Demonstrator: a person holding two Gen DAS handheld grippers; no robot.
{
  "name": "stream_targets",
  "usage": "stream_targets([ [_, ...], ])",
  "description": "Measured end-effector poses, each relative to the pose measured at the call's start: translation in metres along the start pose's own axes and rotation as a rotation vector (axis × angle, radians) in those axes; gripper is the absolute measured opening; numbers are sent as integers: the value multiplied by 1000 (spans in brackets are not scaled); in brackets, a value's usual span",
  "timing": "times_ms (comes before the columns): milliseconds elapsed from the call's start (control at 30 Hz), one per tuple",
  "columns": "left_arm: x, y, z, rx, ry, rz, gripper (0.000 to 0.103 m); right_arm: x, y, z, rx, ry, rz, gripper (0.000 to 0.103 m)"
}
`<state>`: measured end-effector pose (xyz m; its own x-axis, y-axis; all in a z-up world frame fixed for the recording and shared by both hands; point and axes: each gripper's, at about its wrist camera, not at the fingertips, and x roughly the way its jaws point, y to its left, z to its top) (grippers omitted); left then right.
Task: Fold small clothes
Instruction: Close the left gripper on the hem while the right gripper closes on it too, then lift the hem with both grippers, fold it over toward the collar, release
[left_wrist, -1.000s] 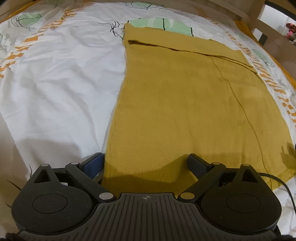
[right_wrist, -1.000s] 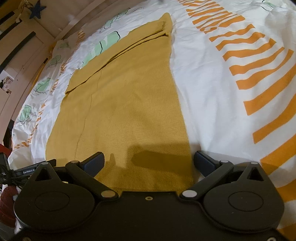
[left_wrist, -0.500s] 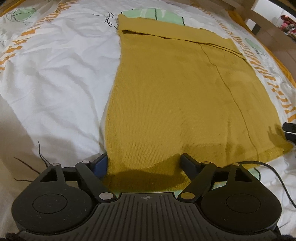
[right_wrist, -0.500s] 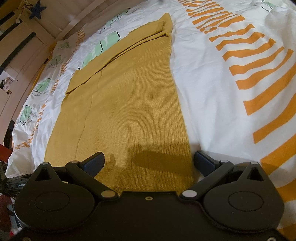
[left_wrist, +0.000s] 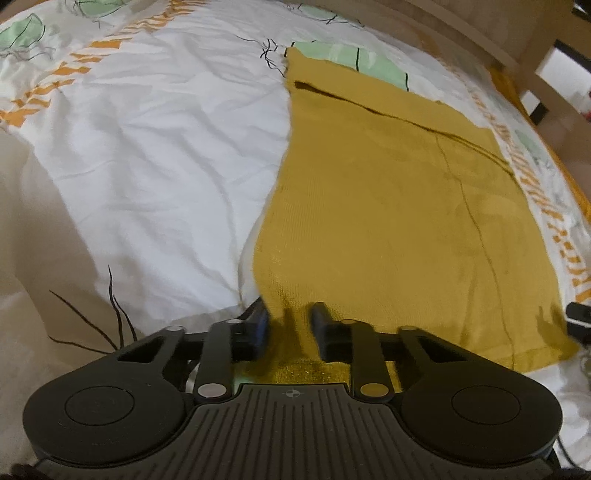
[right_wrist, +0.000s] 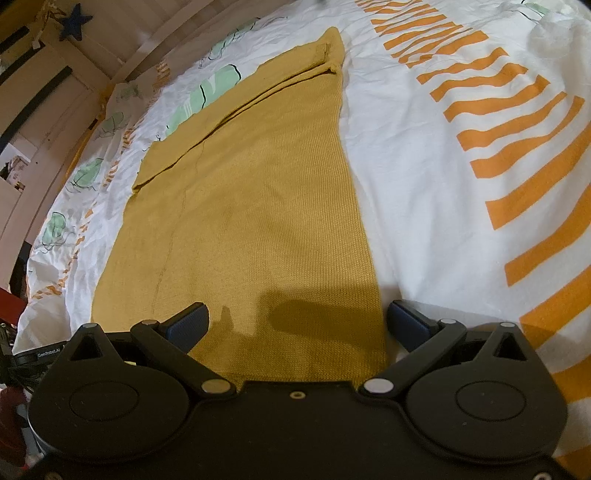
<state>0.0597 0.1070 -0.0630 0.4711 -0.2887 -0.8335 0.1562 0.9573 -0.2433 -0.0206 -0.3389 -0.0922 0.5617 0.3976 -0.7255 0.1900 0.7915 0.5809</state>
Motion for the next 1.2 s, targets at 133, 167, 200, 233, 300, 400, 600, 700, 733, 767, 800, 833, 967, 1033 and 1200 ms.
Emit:
stream_targets([
  [133,-4,3,0,-21,-13,-10,10,-4,-2,2,28,2,24,103],
  [167,-4,4,0,-26,-11,-12,10,-5,-3,2,33,4,29,103],
  [200,-3,4,1,-31,-8,-15,10,-5,-3,2,37,7,33,103],
  [233,-1,5,1,-35,-2,-16,10,-5,-3,3,39,10,35,103],
  [300,3,7,2,-49,9,-20,10,-4,-2,3,40,21,38,103],
  [400,7,11,4,-71,18,-33,11,-2,-1,5,38,35,42,103],
  [600,12,9,5,-66,16,-34,12,-1,-4,6,55,48,50,95],
  [700,12,9,5,-68,16,-34,12,-2,-8,5,88,50,53,63],
  [733,11,9,5,-69,12,-36,12,-2,-10,5,106,53,57,53],
  [767,10,9,4,-72,3,-37,11,-1,-14,3,136,66,72,20],
  [800,9,8,4,-70,-5,-39,9,1,-16,2,157,78,89,17],
  [833,7,7,3,-68,-14,-41,8,1,-16,1,159,75,92,17],
  [967,-6,3,5,-71,-90,-75,6,-11,-4,5,110,-3,124,17],
  [1033,-12,1,9,-80,-117,-86,6,-18,-1,7,111,-59,159,16],
  [1200,-26,-2,25,-93,-173,-113,6,-32,-2,18,122,-164,227,16],
])
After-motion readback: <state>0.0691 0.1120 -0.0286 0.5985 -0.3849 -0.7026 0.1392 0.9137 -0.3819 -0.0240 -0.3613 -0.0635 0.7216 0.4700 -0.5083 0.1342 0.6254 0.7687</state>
